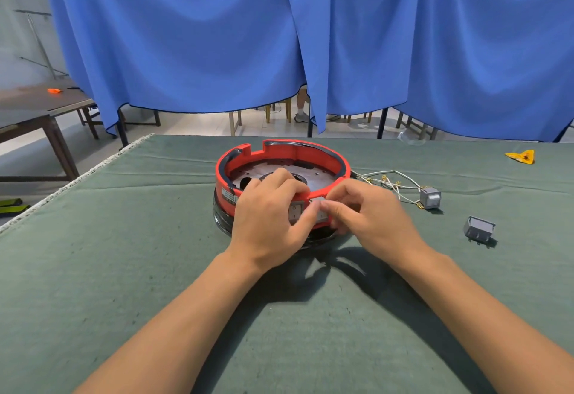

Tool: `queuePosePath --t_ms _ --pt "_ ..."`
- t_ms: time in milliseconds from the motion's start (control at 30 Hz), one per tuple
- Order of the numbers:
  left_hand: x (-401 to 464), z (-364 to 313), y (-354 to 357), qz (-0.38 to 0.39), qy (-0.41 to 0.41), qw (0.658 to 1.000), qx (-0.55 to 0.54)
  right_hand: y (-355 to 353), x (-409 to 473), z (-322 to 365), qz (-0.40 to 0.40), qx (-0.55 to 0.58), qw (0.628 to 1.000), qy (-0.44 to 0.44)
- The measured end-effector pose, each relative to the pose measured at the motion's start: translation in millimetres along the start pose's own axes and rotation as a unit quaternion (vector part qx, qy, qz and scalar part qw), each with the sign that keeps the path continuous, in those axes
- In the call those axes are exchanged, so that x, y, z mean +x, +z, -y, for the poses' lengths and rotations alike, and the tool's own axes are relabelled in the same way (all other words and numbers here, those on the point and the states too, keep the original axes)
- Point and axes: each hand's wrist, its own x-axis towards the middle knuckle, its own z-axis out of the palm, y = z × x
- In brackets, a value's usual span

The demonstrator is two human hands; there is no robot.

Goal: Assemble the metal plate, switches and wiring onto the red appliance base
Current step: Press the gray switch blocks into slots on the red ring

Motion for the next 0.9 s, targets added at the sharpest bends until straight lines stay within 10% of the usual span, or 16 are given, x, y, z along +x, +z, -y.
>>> queuePosePath --t_ms 900 --pt "3 1 -5 0.041 -0.026 0.998 -0.038 -4 14 -1 0.056 0.065 0.996 0.005"
